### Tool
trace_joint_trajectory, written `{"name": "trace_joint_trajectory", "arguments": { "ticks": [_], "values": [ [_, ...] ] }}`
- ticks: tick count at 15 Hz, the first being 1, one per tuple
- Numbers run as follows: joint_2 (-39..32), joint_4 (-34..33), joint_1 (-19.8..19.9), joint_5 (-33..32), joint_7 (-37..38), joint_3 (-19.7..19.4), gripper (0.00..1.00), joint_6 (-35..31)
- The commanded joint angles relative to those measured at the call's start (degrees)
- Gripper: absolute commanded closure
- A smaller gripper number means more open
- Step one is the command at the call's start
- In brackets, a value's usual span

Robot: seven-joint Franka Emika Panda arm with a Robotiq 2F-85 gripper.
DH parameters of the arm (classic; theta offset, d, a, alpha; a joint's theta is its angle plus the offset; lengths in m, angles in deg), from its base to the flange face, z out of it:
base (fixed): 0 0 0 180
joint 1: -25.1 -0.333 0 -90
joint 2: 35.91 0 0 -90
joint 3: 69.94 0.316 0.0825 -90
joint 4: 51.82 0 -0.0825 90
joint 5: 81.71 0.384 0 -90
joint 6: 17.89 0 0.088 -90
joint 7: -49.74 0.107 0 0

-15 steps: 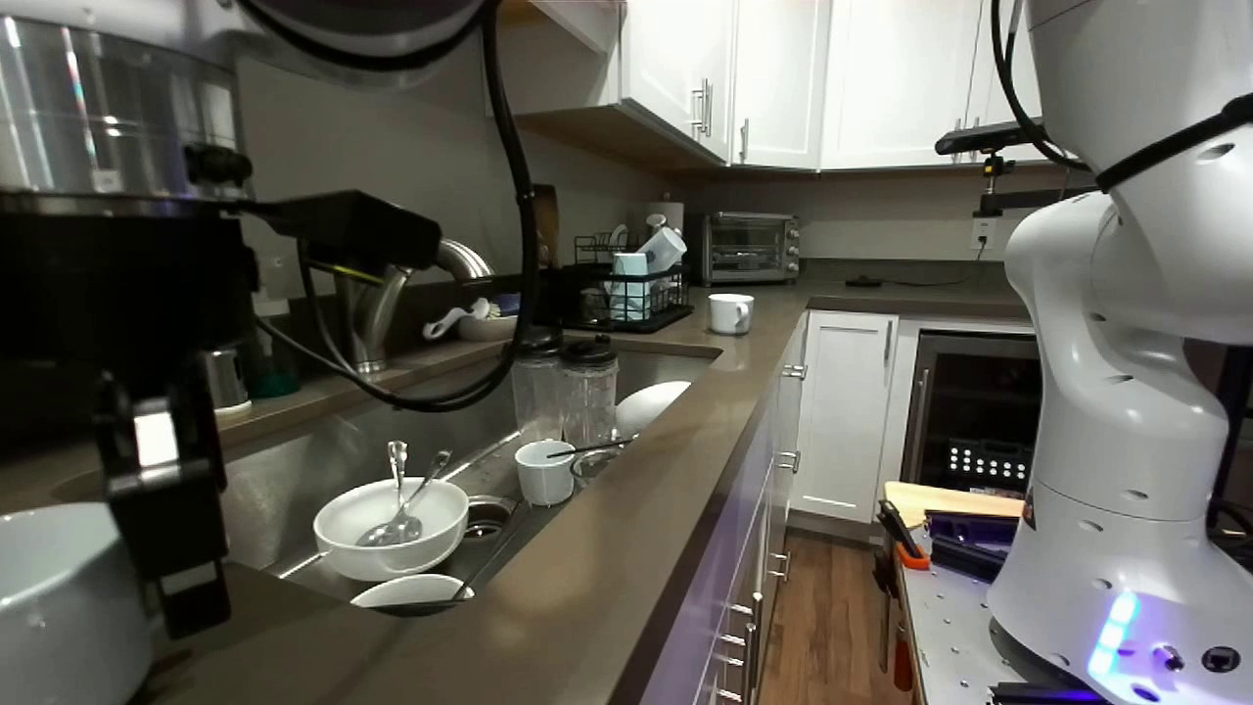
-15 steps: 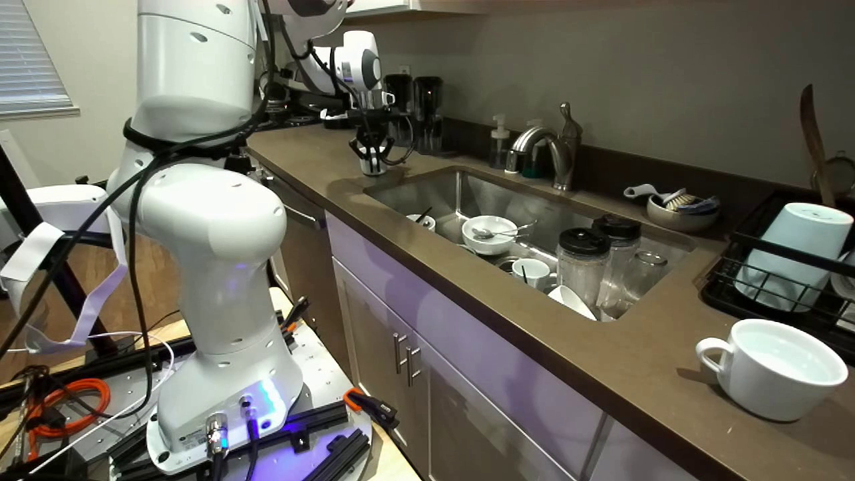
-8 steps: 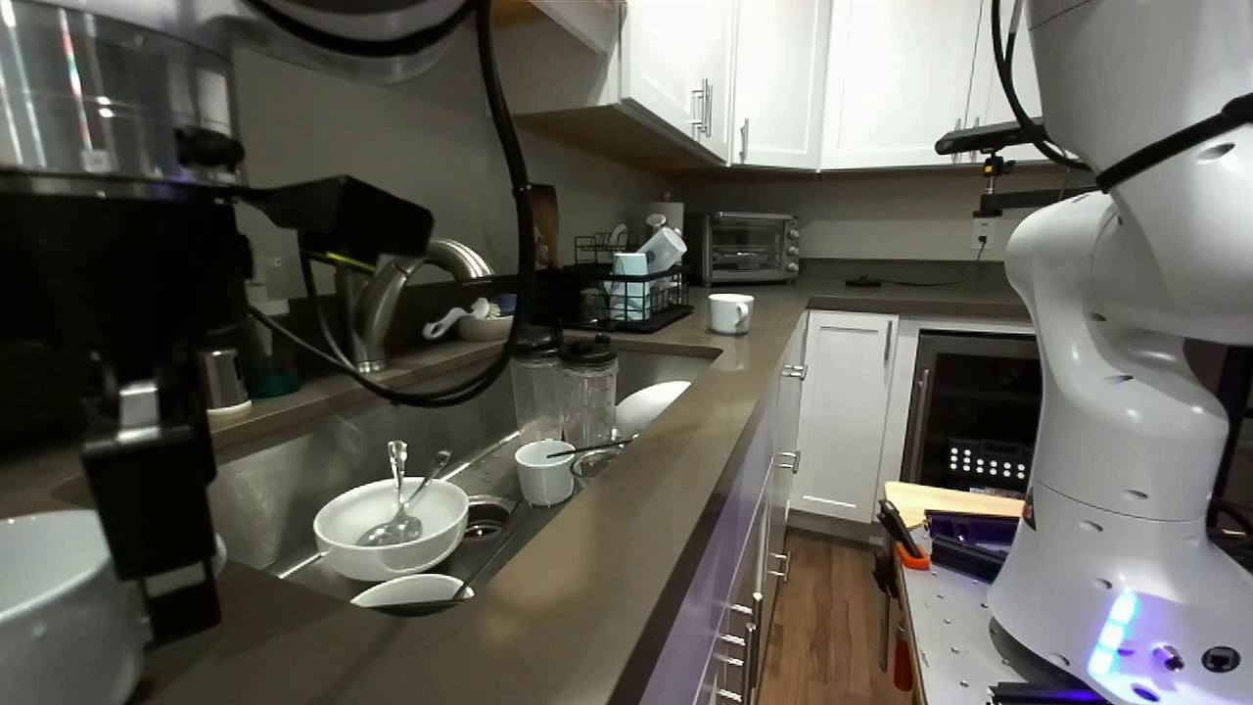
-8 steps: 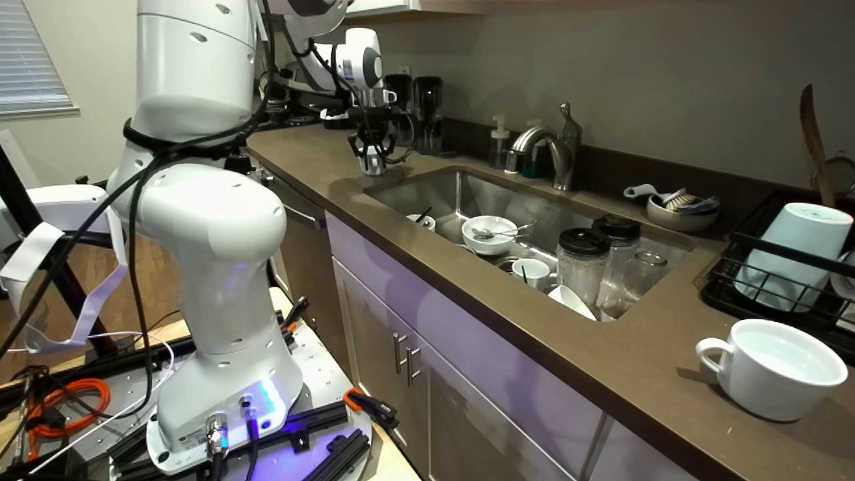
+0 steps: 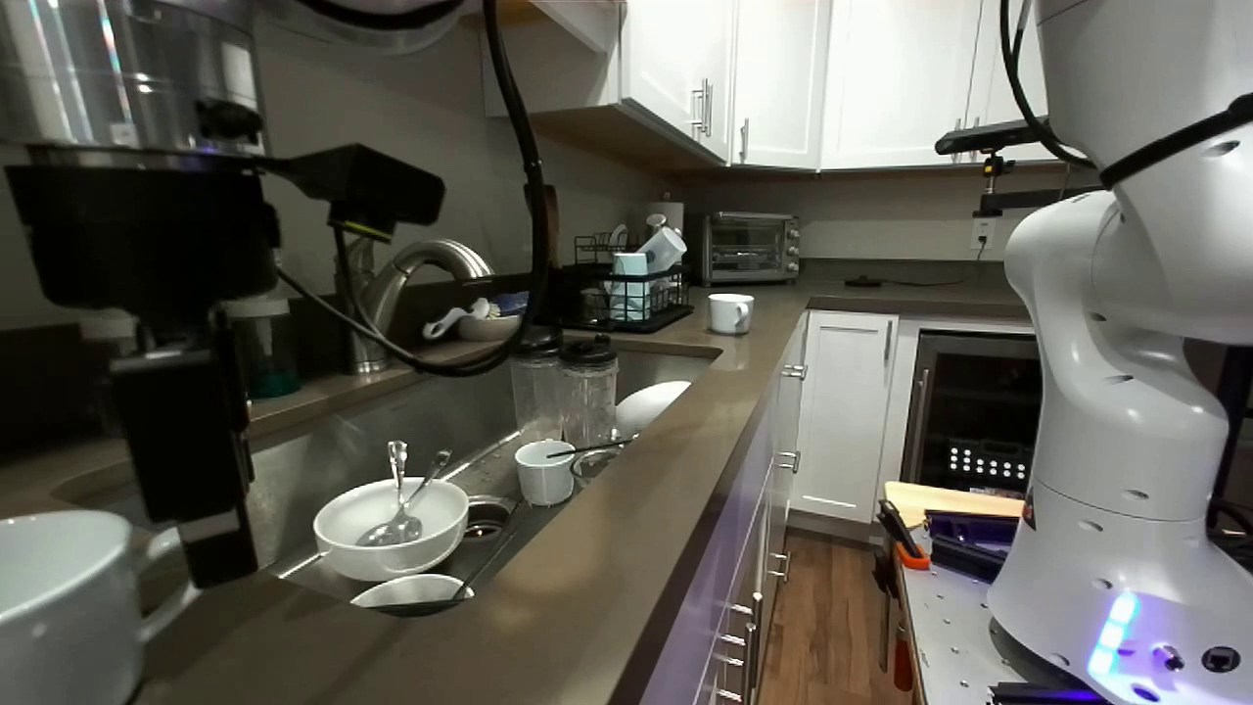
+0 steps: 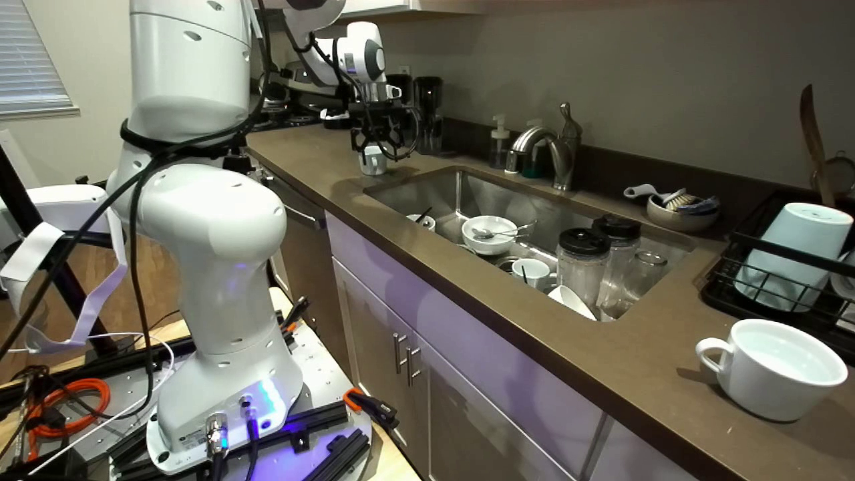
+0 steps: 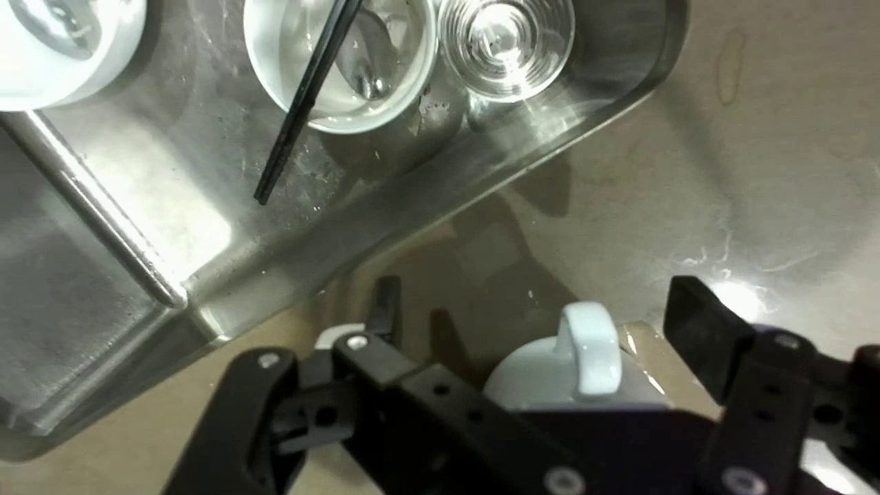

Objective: Pour the water from the left cup into the sink

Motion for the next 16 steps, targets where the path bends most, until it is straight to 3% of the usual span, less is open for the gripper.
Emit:
{"name": "trace_joint_trajectory", "arguments": {
  "ticks": [1, 16],
  "values": [
    [4.1, 2.7, -1.2, -2.8, 5.7, -1.4, 0.0, 1.6],
    [23.7, 17.3, 2.6, -3.2, 22.8, -3.4, 0.0, 2.8]
  ]
}}
